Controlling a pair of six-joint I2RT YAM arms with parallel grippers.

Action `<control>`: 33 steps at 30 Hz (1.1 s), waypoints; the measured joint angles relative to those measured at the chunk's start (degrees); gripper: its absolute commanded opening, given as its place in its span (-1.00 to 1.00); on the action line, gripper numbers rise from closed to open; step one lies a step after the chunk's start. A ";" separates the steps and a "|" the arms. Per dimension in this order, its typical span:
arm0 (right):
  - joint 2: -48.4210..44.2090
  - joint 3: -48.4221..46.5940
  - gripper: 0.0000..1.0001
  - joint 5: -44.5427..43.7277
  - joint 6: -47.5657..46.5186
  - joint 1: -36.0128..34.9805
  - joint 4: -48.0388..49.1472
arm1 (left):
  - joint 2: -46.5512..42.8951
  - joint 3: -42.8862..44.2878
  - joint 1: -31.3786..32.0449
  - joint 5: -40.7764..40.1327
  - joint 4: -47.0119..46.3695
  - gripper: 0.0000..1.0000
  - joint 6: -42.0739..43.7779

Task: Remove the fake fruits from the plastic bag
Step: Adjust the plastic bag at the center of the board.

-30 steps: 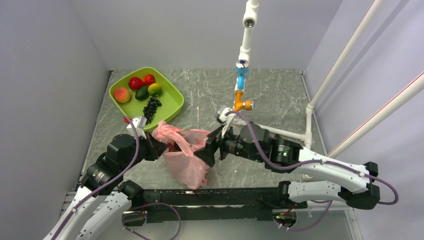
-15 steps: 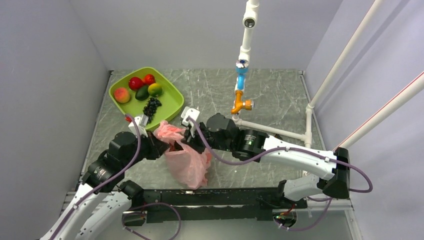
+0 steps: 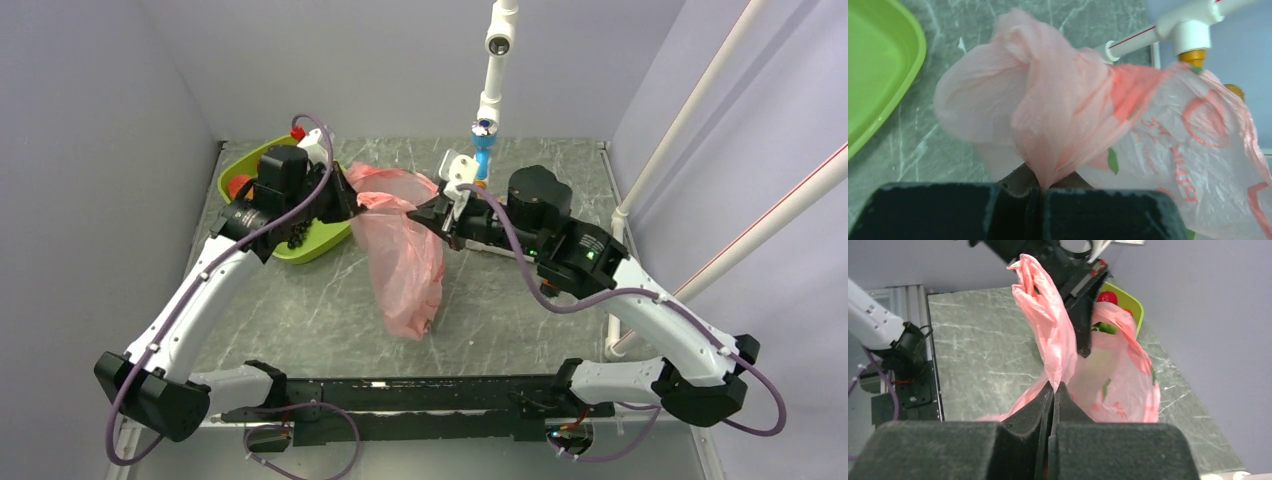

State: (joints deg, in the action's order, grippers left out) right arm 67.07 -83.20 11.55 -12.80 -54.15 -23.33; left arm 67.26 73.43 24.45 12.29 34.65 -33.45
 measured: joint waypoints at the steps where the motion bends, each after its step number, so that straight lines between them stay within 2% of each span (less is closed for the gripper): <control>1: -0.35 -1.01 -1.00 0.76 -0.79 0.00 -1.01 | 1.25 1.33 -0.59 1.42 -0.68 -1.00 0.46; 3: -1.55 -0.90 -1.00 2.45 -1.42 -0.02 -3.04 | 0.85 1.14 -1.29 3.80 -1.77 -1.00 1.42; 5: -3.15 1.33 -0.88 4.79 -1.31 -0.02 -4.42 | -1.60 -1.64 -1.95 5.07 -3.39 -1.00 1.97; 9: -5.25 11.17 -0.59 12.11 2.64 -1.60 -3.67 | -11.63 -16.87 -3.02 6.10 -6.45 -1.00 2.73; 12: -1.90 18.10 -0.46 15.06 8.02 -7.85 -0.70 | -17.73 -29.81 -3.93 6.12 -7.02 -1.00 2.32; 15: 4.46 22.34 -0.28 17.68 13.11 -15.98 2.71 | -21.68 -37.27 -4.35 5.84 -5.57 -1.00 1.55; 16: 6.23 23.61 -0.17 18.64 14.80 -18.01 3.96 | -23.43 -38.69 -4.37 5.51 -4.42 -0.90 1.27; 20: 8.55 28.68 0.31 20.28 19.61 -21.70 7.52 | -29.97 -38.82 -4.37 2.93 -0.85 -0.09 1.70; 23: 8.57 30.29 0.57 18.60 22.10 -22.99 8.52 | -34.49 -35.56 -4.37 -0.33 4.35 0.37 2.32; 24: 8.48 30.40 0.64 17.86 22.84 -23.30 9.03 | -35.17 -34.51 -4.37 -0.81 5.31 0.46 2.89; 28: 6.67 31.32 0.74 14.03 24.79 -24.09 10.62 | -36.37 -27.71 -4.37 -2.67 10.78 0.60 4.17; 33: 3.74 31.28 0.75 3.87 28.52 -24.33 9.97 | -37.31 -21.99 -4.37 -1.36 14.86 0.57 5.31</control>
State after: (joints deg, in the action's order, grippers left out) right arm 70.81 -51.92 15.42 15.73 -78.48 -13.37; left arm 29.95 51.44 20.08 10.94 49.52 -28.14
